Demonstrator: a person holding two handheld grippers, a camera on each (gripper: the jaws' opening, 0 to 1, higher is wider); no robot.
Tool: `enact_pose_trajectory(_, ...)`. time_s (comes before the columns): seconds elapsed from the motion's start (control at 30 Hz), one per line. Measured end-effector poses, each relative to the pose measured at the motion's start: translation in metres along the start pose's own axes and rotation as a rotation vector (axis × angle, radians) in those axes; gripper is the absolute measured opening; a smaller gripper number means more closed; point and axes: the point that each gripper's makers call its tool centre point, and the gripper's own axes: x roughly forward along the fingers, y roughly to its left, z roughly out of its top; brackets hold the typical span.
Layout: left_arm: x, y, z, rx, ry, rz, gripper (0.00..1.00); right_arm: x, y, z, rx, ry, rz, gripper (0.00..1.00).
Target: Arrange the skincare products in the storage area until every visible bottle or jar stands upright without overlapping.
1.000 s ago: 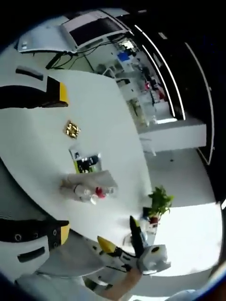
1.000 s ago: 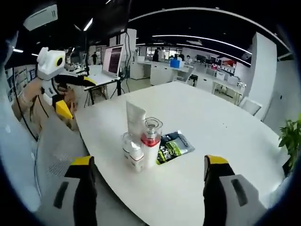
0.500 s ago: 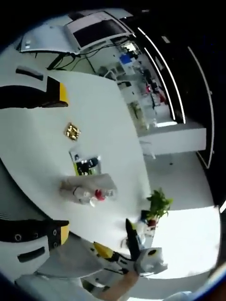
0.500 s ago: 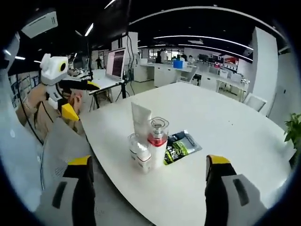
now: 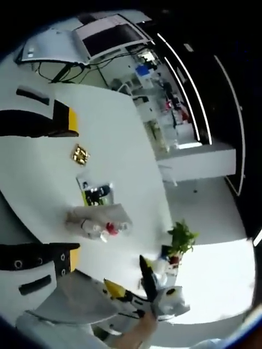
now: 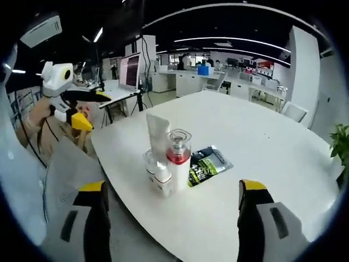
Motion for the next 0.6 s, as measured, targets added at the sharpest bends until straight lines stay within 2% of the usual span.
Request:
enact_pose_trajectory(0.17, -0.001, 0.004, -0.004, -0.014, 0.007, 0.013, 0.70, 0.003, -0.013, -0.011, 0.000, 0.039, -0.026, 0.92)
enact_pose_trajectory(0.27, -0.003, 0.008, -0.004, -0.033, -0.013, 0.027, 0.66, 0.004, -0.024, -0.014, 0.009, 0.046, -0.034, 0.86)
enact_pose_trajectory(0.43, -0.002, 0.014, -0.003, -0.076, -0.039, 0.025, 0.59, 0.010, -0.042, -0.010, 0.037, 0.030, -0.054, 0.73)
enact_pose_trajectory(0.53, 0.003, 0.017, -0.005, -0.056, -0.047, 0.029, 0.51, 0.016, -0.051, -0.005, 0.072, 0.023, -0.065, 0.68)
enact_pose_trajectory(0.6, 0.008, 0.020, -0.005, -0.053, -0.059, 0.027, 0.48, 0.021, -0.057, 0.000, 0.070, 0.017, -0.077, 0.62)
